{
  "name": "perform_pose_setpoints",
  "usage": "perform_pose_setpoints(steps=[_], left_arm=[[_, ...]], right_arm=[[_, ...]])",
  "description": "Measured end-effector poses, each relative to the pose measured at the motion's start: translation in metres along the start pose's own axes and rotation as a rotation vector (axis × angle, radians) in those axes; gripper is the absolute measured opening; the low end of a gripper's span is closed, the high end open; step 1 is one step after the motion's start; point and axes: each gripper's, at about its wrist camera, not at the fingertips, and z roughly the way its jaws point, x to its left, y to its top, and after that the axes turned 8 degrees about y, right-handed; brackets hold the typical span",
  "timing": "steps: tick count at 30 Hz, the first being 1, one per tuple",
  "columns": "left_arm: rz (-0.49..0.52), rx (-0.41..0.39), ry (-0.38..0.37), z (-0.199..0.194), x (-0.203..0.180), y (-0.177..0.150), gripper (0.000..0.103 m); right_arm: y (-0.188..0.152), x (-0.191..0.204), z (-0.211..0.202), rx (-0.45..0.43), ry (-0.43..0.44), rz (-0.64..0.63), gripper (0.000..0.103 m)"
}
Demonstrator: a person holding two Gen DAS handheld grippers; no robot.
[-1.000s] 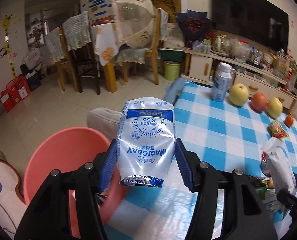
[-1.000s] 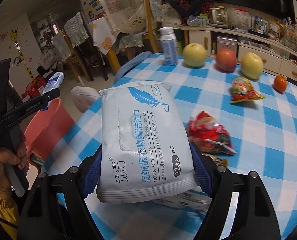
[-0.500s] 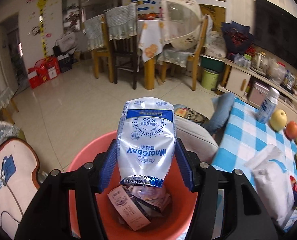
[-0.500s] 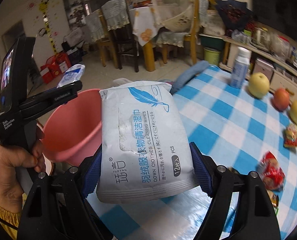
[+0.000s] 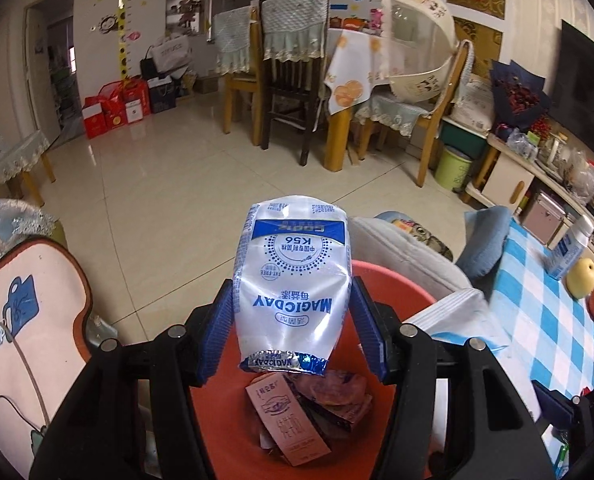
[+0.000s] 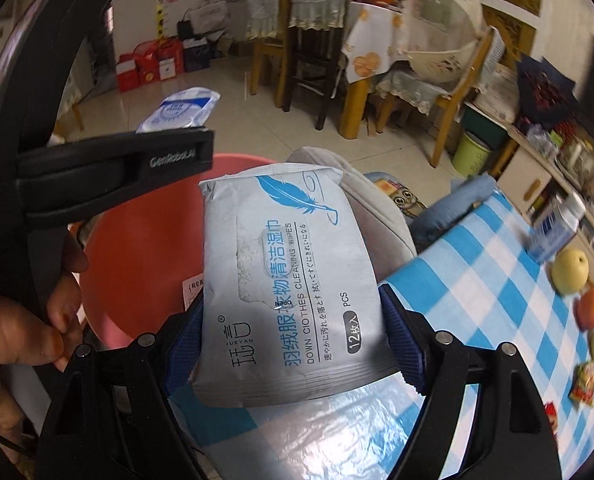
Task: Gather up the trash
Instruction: 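Carry the milk bag and wipes pack over the pink bucket and open both tools, then move both open tools back over the remaining snacks on the table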
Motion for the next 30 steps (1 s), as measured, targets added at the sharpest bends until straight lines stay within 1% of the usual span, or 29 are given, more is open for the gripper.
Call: perform_pose_setpoints(steps=[2, 3, 4, 5, 8, 14, 16, 21, 30], left_arm=[[0.002, 0.017, 0.019, 0.005, 0.002, 0.000, 0.062], [0.002, 0.022, 0.027, 0.007, 0.003, 0.000, 0.070], [0.002, 0.023, 0.033, 0.007, 0.002, 0.001, 0.076], [0.003, 0.023, 0.036, 0.008, 0.002, 0.001, 0.080], [0.012, 0.022, 0.032, 0.007, 0.000, 0.002, 0.084], [0.047, 0.019, 0.022, 0.004, -0.013, -0.001, 0.085], [0.051, 0.018, 0.017, 0.003, -0.017, -0.001, 0.085], [0.066, 0.020, 0.022, 0.003, -0.023, -0.002, 0.087], [0.114, 0.014, 0.024, -0.001, -0.036, -0.005, 0.089]], right_arm=[[0.001, 0.007, 0.010, 0.013, -0.009, -0.041, 0.082], [0.001, 0.009, 0.013, 0.018, -0.015, -0.060, 0.085], [0.000, 0.012, 0.012, 0.005, -0.032, -0.077, 0.085], [-0.002, 0.015, 0.011, -0.004, -0.043, -0.087, 0.087], [-0.007, 0.013, 0.003, -0.035, -0.053, -0.073, 0.088], [-0.018, -0.001, -0.019, -0.097, -0.080, 0.002, 0.088], [-0.021, -0.006, -0.024, -0.098, -0.083, 0.025, 0.088], [-0.032, -0.020, -0.030, -0.092, -0.045, 0.087, 0.088], [-0.058, -0.031, -0.036, -0.087, -0.079, 0.138, 0.089]])
